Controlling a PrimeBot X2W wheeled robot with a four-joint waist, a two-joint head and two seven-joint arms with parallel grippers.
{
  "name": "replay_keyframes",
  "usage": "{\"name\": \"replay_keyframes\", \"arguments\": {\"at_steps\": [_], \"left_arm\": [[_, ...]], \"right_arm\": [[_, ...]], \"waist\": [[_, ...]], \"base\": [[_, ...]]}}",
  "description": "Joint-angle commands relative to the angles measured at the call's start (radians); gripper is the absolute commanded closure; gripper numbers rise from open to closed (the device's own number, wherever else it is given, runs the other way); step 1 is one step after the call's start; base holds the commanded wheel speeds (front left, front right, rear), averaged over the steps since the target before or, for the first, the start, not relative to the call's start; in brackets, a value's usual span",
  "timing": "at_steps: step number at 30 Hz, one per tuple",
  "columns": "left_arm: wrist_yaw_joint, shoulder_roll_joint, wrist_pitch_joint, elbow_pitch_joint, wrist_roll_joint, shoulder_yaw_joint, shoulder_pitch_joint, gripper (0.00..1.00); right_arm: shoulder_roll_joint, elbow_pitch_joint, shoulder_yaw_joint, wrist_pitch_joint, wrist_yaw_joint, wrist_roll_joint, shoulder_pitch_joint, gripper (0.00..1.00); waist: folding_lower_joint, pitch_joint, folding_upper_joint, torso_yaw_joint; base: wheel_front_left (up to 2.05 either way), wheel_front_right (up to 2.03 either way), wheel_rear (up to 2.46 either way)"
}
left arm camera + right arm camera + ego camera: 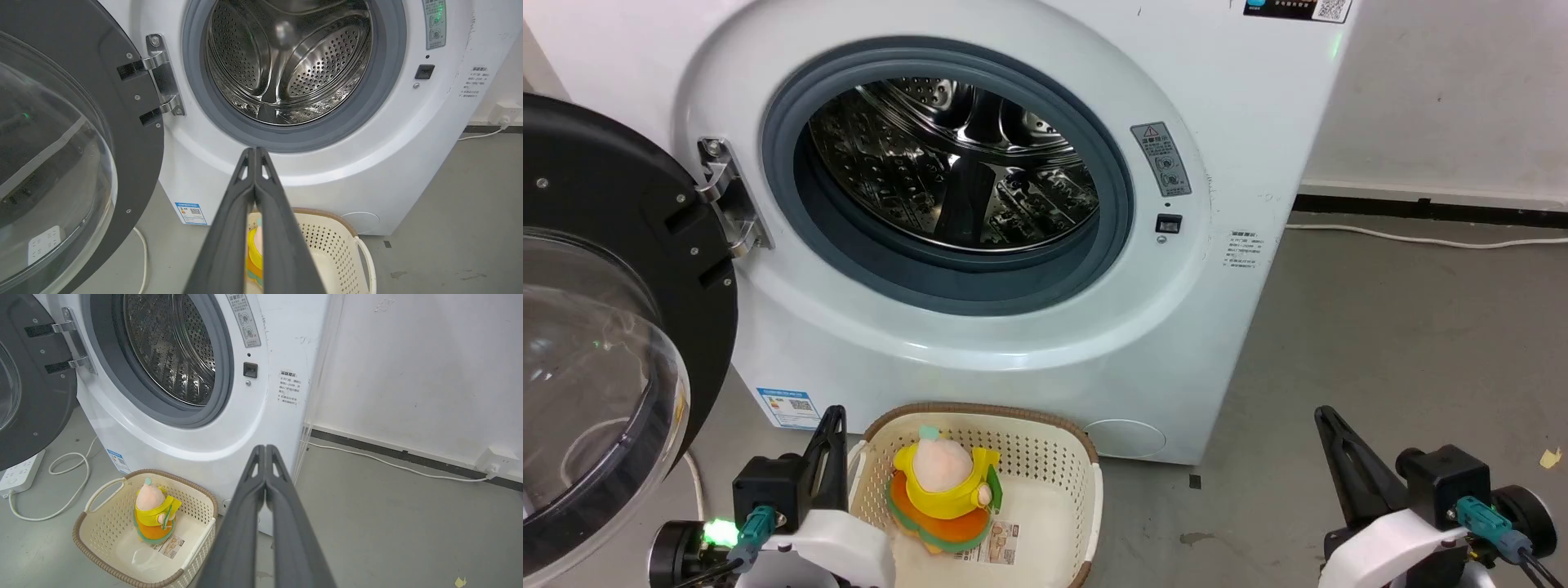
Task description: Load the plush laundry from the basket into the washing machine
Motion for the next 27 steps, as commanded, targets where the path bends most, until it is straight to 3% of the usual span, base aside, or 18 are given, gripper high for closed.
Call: {"name": "replay_keyframes", "arguments": {"at_steps": [1,7,8,27], "left_arm": [[-0.005,0.0,0.0,-0.004,0.002,0.0,-0.004,1.0],[0.001,0.0,-0.001,0.0,0.0,0.0,0.0,1.0],[0.001,0.0,-0.001,0.0,0.0,-0.001,0.0,0.0],[0.023,0.001,-0.043,0.042,-0.009,-0.045,-0.014,0.0]], "right_arm": [[0.0,0.002,0.0,0.0,-0.001,-0.006,-0.012,1.0],[0.0,0.0,0.0,-0.001,0.0,0.001,0.0,1.0],[0.0,0.0,0.0,-0.001,0.0,0.001,0.0,0.0],[0.0,0.002,-0.005,-0.043,0.0,0.034,-0.004,0.0]], "waist": [[0.0,0.0,0.0,0.0],[0.0,0.0,0.0,0.0],[0.0,0.0,0.0,0.0],[0.0,0.045,0.0,-0.02]], "base": [[0.0,0.0,0.0],[0.0,0.0,0.0],[0.0,0.0,0.0],[0.0,0.0,0.0]]}}
